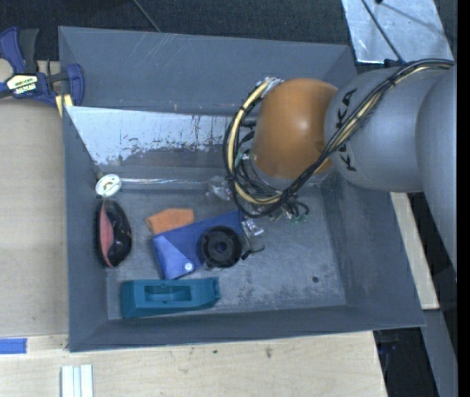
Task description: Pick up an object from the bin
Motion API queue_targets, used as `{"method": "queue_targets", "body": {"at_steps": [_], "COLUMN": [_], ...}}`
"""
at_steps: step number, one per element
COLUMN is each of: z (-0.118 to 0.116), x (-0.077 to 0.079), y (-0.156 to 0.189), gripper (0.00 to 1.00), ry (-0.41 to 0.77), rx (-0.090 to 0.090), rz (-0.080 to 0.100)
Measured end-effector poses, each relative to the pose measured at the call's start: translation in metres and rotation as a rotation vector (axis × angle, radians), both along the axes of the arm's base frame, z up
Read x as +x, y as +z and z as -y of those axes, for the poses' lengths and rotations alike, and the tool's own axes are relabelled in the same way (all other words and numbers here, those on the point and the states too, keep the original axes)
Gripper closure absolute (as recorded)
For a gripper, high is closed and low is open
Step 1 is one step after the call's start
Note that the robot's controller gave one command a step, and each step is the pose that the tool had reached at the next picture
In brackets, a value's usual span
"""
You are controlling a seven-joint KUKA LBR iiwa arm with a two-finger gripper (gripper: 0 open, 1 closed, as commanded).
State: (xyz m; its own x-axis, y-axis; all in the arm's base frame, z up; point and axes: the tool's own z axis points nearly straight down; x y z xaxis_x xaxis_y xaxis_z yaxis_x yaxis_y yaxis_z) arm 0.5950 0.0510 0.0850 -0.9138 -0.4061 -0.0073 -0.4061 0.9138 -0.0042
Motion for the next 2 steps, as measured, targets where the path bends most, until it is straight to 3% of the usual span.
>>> {"method": "queue_targets", "body": {"at_steps": [1, 2], "z": [-0.0154, -0.0156], "x": [-0.0118, -0.0136], "y": [-0.0096, -0.0114], "gripper": [1.00, 0.00], "ry": [0.046, 0.047], "rx": [0.004, 0.004], "rz": [0.011, 0.006]}}
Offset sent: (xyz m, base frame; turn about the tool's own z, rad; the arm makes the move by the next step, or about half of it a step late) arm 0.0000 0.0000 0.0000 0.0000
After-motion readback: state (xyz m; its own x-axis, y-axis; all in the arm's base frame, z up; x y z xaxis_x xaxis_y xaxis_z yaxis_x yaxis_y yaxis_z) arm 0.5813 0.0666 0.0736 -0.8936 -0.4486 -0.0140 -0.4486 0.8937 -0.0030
